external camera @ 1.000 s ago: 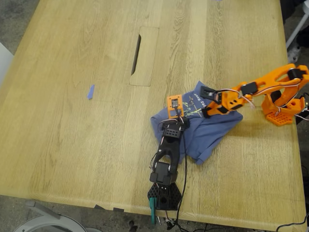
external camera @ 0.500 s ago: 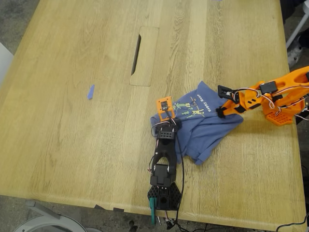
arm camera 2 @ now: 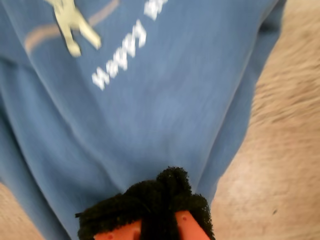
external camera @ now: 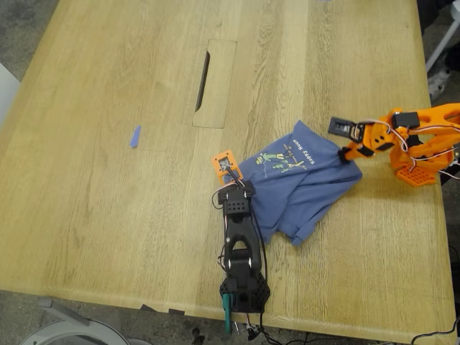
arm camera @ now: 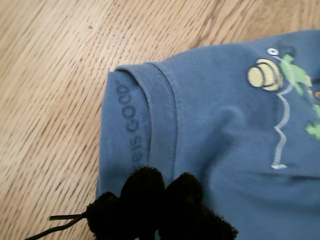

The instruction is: Fold a T-shirt

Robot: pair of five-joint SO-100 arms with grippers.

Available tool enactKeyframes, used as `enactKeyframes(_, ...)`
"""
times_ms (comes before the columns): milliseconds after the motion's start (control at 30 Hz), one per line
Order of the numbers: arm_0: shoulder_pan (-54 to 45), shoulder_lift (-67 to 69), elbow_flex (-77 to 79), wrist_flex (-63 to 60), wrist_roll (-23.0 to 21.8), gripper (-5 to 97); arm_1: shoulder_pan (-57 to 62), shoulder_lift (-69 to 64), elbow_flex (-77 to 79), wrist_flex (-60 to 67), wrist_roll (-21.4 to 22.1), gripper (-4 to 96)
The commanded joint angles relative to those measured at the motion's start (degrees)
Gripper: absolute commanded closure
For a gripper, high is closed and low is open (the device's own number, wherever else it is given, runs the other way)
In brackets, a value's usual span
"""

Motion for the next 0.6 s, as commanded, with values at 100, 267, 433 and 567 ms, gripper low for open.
enactKeyframes(100,6.33,9.14,-10.46,8.96,-0.79,90,0.44,-12.66,-19.16,-1.32,-1.14,91.3)
enactKeyframes(267,15.38,4.92,-12.74,8.44,-1.58,92,-0.26,-28.56,-30.23,-9.14,-1.93,91.3)
enactKeyframes(433,20.21,-0.97,-10.81,1.93,-1.67,92,-2.02,-42.01,-35.68,-17.58,-2.2,91.3)
enactKeyframes(567,21.97,-8.53,-10.9,-5.89,-1.76,92,-4.13,-49.75,-38.76,-21.27,-2.02,91.3)
